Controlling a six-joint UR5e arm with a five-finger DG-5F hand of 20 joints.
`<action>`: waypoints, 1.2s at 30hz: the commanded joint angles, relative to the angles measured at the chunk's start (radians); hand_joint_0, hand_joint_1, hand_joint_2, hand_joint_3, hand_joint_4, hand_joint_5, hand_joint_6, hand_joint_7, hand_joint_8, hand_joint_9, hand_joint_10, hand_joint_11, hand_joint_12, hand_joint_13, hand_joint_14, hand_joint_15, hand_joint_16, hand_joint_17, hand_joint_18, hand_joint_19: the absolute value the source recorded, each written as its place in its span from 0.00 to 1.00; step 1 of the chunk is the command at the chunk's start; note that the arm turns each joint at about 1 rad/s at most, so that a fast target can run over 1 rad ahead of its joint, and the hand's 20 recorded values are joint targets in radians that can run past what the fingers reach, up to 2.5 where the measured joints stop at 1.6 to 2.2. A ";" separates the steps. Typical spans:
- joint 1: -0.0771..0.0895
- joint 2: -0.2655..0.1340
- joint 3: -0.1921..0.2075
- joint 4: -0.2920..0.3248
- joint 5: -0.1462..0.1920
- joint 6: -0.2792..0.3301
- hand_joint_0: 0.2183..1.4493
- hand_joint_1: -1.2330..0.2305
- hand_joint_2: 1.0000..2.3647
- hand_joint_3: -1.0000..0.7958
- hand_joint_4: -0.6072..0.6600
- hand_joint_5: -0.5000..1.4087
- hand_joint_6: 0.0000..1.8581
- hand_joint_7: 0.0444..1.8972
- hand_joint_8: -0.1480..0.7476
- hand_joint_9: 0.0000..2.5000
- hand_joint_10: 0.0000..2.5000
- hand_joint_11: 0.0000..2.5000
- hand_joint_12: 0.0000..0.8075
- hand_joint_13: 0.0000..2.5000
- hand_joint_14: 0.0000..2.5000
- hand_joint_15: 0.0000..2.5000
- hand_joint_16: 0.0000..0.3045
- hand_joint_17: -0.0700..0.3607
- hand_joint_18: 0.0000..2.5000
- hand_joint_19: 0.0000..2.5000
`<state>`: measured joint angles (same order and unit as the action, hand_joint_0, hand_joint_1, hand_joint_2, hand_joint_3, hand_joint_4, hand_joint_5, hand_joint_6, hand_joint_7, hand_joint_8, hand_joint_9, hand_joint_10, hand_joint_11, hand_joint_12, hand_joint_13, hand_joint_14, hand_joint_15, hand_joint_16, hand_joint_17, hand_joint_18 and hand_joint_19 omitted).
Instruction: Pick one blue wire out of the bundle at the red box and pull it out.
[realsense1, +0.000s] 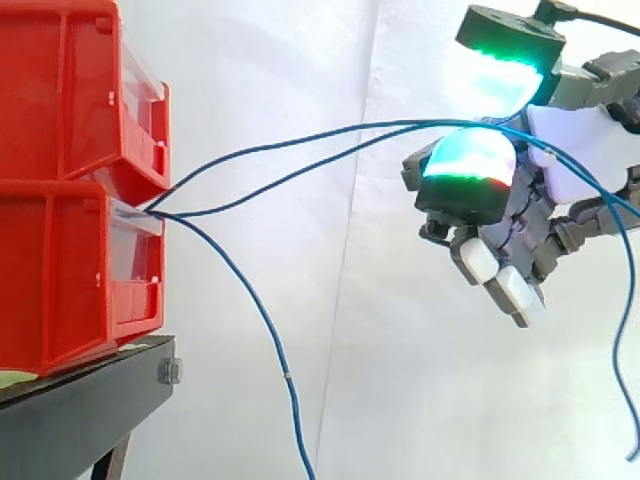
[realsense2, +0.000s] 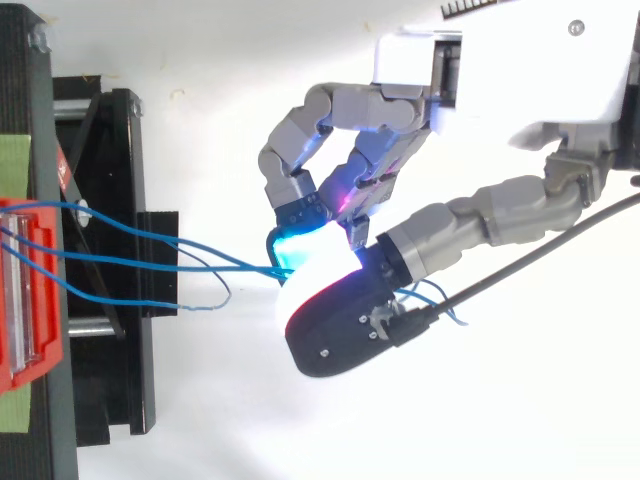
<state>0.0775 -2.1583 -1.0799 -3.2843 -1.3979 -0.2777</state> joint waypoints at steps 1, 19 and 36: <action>-0.002 0.000 0.000 0.000 -0.001 0.000 0.21 0.36 0.00 0.28 0.62 0.19 0.48 0.56 0.56 0.40 0.01 0.21 0.56 0.37 0.01 0.22 0.21 0.49 0.31 0.22; -0.004 0.000 0.000 -0.002 -0.003 0.000 0.34 0.23 0.00 0.30 0.61 0.18 0.50 0.52 0.53 0.38 0.01 0.22 0.52 0.36 0.01 0.22 0.18 0.45 0.31 0.20; -0.002 0.000 0.000 0.000 -0.003 0.000 0.24 0.36 0.00 0.28 0.62 0.19 0.49 0.52 0.56 0.40 0.01 0.22 0.54 0.37 0.01 0.22 0.19 0.47 0.32 0.22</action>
<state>0.0738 -2.1583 -1.0799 -3.2843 -1.4005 -0.2777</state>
